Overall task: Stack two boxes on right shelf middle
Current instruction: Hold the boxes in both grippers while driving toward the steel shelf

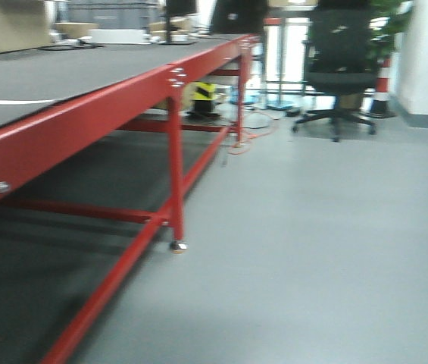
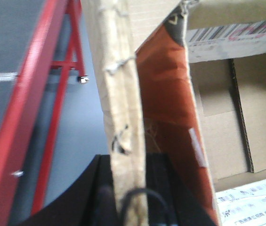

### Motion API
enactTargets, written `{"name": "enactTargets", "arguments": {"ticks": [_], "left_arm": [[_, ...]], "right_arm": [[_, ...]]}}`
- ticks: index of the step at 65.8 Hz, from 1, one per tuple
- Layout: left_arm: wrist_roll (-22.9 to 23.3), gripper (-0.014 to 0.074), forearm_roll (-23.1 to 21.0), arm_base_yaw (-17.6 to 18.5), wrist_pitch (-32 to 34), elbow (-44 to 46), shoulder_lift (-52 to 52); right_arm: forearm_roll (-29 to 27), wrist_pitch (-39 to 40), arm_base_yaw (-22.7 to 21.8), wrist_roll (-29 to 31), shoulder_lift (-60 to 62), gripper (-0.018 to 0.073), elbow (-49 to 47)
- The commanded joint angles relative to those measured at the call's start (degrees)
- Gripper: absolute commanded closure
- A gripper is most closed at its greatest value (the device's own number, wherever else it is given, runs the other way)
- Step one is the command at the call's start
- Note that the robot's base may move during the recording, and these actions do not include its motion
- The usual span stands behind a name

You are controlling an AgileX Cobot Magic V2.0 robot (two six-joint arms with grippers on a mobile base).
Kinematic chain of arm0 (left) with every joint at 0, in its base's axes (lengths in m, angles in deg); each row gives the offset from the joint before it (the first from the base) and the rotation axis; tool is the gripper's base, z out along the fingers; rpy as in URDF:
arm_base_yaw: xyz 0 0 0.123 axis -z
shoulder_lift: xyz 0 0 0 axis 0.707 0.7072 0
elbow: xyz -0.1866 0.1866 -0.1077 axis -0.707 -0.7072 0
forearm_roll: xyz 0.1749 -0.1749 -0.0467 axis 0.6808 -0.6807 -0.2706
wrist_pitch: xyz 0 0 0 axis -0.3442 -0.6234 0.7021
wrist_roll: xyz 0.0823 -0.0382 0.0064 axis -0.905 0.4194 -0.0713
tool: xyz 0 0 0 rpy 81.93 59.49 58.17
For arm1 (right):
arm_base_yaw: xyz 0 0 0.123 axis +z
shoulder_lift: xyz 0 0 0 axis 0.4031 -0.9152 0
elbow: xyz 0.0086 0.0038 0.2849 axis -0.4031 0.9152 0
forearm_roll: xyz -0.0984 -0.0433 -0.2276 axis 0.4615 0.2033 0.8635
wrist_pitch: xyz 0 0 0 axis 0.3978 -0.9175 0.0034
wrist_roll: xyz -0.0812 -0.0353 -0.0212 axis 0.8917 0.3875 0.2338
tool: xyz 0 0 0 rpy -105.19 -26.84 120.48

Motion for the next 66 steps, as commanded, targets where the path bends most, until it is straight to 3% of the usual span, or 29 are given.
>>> {"name": "enactTargets", "arguments": {"ticks": [1, 66], "left_arm": [[-0.06, 0.0708, -1.07, -0.28, 2.98, 0.82, -0.72], [-0.06, 0.0708, -1.07, -0.28, 2.98, 0.82, -0.72]], "right_arm": [[-0.62, 3.36, -0.13, 0.84, 0.75, 0.0721, -0.78], [-0.62, 3.36, -0.13, 0.84, 0.75, 0.0721, -0.78]]}}
